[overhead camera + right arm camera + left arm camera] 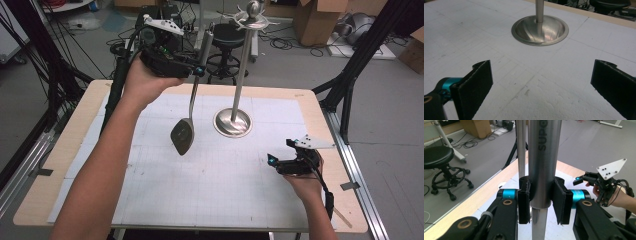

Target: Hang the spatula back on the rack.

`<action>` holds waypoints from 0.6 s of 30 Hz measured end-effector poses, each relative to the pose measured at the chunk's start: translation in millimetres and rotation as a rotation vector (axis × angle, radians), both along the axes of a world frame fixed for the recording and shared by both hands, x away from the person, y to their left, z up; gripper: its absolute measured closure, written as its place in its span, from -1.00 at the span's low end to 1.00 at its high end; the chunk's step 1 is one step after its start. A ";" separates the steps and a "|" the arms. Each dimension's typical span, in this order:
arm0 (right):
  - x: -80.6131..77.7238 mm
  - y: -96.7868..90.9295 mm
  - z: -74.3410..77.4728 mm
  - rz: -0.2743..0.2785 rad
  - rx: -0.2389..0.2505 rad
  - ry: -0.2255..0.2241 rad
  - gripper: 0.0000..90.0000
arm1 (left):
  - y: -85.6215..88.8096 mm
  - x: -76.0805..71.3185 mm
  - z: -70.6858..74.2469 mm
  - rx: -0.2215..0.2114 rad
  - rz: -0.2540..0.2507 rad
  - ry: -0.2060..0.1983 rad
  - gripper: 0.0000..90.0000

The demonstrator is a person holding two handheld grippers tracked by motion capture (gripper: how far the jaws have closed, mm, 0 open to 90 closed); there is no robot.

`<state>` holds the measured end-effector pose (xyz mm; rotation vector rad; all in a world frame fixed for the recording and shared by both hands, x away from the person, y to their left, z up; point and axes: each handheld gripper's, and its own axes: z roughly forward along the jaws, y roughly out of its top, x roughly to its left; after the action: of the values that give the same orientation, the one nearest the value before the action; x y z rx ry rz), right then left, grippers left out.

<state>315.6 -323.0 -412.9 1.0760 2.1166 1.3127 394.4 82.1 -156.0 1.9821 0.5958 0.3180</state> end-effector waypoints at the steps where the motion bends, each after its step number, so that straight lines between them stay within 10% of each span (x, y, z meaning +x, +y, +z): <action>1: -0.4 0.3 0.1 0.000 0.001 0.001 -0.94 | -2.7 1.6 0.2 -0.004 0.002 0.001 0.53; 18: -0.4 0.0 0.4 0.005 0.002 -0.004 -0.94 | -33.0 8.4 2.5 0.058 0.005 -0.011 0.53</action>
<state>315.2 -323.0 -412.5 1.0692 2.1163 1.3187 402.8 49.0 -153.4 2.0331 0.5908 0.3529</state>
